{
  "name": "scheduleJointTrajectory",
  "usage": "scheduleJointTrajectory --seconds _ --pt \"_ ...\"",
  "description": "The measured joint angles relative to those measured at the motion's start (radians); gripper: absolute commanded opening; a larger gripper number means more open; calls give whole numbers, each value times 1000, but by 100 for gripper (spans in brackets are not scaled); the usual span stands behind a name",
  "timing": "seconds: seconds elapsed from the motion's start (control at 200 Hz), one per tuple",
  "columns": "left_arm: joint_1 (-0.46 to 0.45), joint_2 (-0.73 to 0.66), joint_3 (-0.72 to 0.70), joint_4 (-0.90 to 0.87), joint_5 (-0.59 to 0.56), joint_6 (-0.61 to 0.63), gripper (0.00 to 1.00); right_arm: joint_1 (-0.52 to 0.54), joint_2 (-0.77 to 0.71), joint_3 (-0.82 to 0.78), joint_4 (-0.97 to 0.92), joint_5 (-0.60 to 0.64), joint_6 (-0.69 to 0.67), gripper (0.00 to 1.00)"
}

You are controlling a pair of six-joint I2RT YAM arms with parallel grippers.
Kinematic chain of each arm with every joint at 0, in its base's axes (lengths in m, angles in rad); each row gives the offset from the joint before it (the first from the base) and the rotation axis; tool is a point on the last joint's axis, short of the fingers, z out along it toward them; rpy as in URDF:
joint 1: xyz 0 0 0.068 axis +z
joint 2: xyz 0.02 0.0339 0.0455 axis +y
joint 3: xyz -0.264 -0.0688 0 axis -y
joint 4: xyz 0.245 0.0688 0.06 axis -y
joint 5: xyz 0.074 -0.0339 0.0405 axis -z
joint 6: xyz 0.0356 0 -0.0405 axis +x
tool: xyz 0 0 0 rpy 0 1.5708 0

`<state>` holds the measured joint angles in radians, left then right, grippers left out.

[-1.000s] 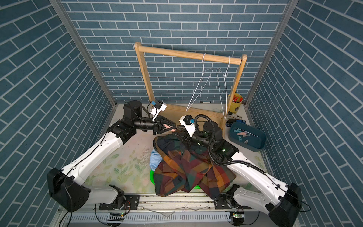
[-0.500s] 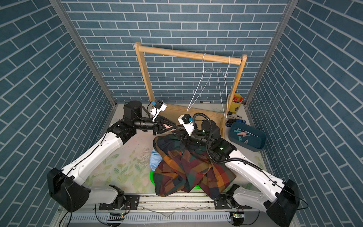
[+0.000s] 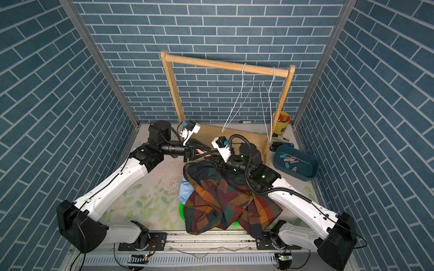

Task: Remove the clothespins securing long-sleeve shirts to the hanger
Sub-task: Place the clamp in the storage box.

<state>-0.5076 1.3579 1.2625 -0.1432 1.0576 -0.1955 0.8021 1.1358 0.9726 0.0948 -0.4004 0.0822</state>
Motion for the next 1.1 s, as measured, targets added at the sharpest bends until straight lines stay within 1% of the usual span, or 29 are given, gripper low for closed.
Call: scheduleJointTrajectory --seconds 0.12,0.21,0.385,0.58,0.615,0.715,0.87,0.965,1.025,1.1 --pt "-1 0 -1 0 -3 5 4 -1 0 0 0 -1 0 30" --pt "-2 0 -1 0 -4 8 5 -2 0 0 0 -5 0 28" --pt "-3 2 -1 -2 -10 19 6 -2 0 0 -1 -10 3 18" --pt "-4 8 -1 -11 -10 31 8 -4 0 0 -12 -9 4 11" --pt "-4 9 -1 -13 -10 33 8 -4 0 0 -13 -9 4 8" --pt "-5 12 -1 -18 -9 37 14 -5 0 0 -20 -9 4 0" --pt "-6 13 -1 -29 -10 50 32 -5 0 0 -28 -12 4 0" --pt "-6 19 2 -42 -14 56 38 -5 -1 0 -27 -14 4 0" --pt "-6 24 2 -48 -18 59 45 -6 -3 0 -32 -15 4 0" --pt "-5 29 5 -54 -24 58 47 -6 -5 -1 -36 -16 4 0"
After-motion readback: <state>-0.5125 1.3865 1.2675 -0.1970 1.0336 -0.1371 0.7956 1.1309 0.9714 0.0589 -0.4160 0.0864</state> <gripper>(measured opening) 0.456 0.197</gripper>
